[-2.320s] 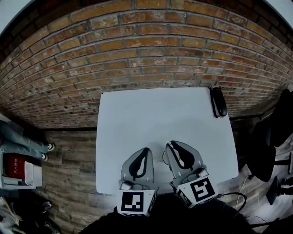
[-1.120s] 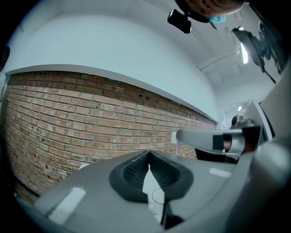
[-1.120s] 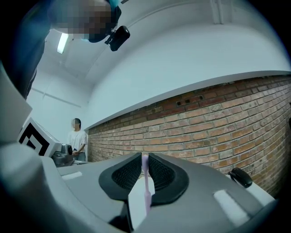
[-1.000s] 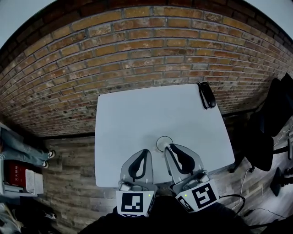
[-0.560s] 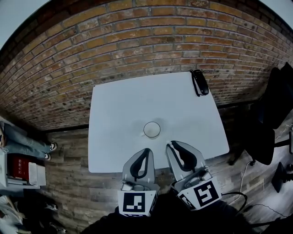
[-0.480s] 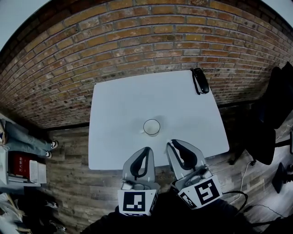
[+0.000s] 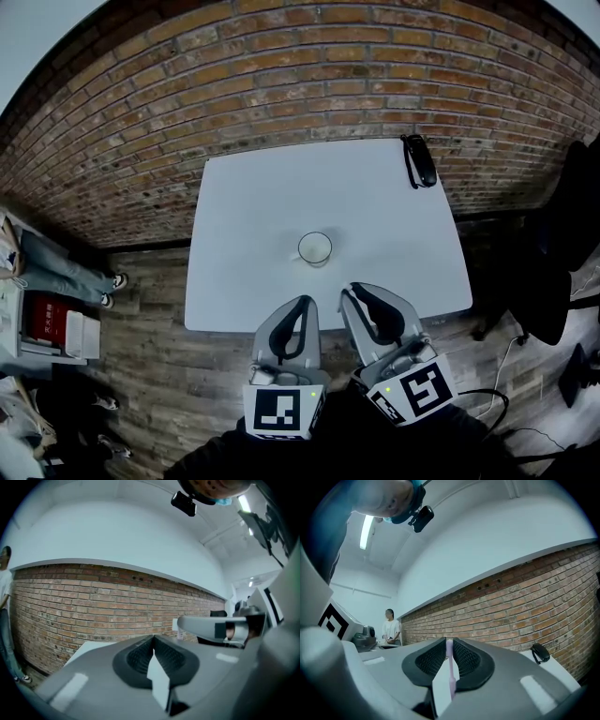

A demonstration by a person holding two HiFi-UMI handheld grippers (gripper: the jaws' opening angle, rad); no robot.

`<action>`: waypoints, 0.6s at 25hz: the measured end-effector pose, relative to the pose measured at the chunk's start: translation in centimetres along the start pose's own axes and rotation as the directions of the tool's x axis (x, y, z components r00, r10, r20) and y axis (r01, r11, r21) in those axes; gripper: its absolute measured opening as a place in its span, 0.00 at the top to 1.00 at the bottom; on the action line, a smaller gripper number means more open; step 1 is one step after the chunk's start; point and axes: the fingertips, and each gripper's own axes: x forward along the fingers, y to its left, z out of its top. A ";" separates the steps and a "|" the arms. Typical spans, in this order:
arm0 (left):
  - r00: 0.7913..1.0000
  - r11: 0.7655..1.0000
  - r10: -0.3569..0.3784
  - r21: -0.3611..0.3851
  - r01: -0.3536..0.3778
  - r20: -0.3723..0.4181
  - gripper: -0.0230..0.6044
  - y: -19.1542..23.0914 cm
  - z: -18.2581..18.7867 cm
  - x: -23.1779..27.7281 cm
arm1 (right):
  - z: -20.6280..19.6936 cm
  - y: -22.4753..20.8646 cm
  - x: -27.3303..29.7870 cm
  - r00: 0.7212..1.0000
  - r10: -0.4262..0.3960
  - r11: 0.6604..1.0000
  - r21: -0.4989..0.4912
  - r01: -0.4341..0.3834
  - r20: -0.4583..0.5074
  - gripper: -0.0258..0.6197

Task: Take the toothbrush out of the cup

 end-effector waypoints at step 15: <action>1.000 1.000 0.001 -0.002 -0.001 0.003 0.95 0.7 0.3 0.9 | -0.1 -0.6 1.0 1.000 -0.001 1.000 0.008 0.001 -0.005 0.88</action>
